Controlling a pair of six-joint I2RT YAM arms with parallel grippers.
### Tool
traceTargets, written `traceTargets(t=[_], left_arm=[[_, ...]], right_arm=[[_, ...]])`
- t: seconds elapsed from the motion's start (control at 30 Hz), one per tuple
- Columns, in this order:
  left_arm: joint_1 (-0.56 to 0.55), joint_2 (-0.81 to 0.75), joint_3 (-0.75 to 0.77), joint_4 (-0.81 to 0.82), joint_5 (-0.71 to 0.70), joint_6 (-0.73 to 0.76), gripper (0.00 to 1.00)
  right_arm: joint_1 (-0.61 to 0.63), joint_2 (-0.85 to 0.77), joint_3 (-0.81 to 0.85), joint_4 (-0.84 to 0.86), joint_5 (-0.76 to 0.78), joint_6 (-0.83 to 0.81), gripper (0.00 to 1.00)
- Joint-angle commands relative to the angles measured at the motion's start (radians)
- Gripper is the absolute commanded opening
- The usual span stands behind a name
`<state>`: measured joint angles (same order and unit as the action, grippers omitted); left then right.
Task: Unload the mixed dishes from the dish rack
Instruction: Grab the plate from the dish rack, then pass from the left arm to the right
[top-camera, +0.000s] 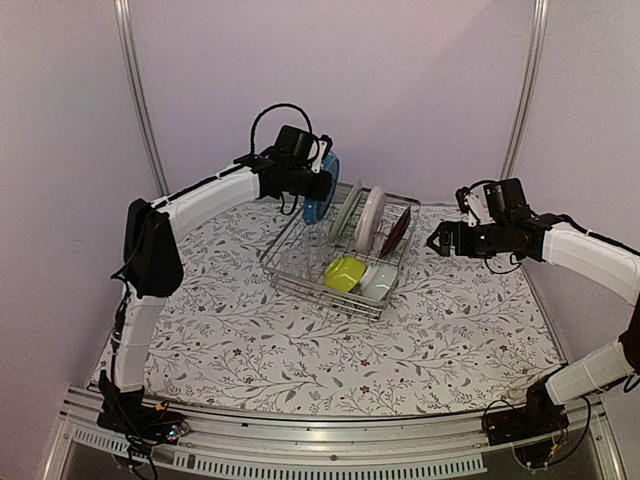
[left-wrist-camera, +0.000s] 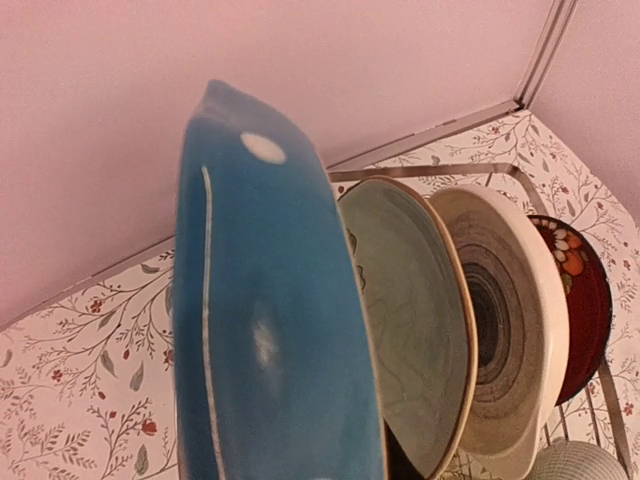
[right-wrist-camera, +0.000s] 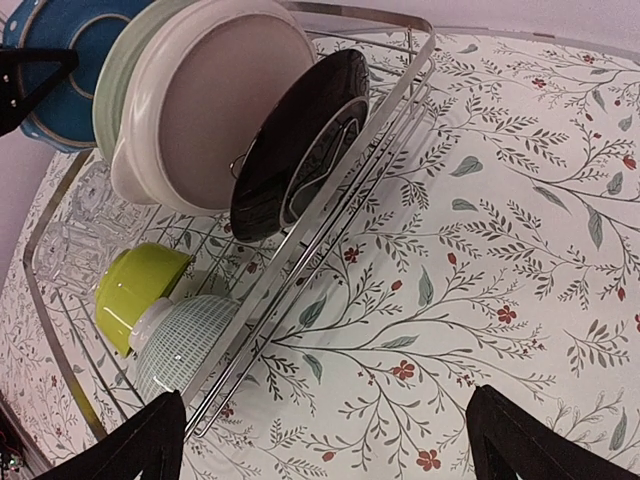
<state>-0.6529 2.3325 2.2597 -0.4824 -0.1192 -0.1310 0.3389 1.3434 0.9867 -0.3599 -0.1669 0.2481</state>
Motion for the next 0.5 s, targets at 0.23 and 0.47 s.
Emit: traceTargets(t=[0.23,0.47], left_arm=[[-0.016,-0.249,-0.071,0.176,0.040,0.019,0.00],[-0.028,-0.387,-0.246,0.239,0.039,0.152,0.00]], right_arm=[[-0.005,-0.024,0.014,-0.019,-0.013,0.007,0.99],[-0.005,-0.049,0.100,-0.086,-0.049,-0.004,0.99]])
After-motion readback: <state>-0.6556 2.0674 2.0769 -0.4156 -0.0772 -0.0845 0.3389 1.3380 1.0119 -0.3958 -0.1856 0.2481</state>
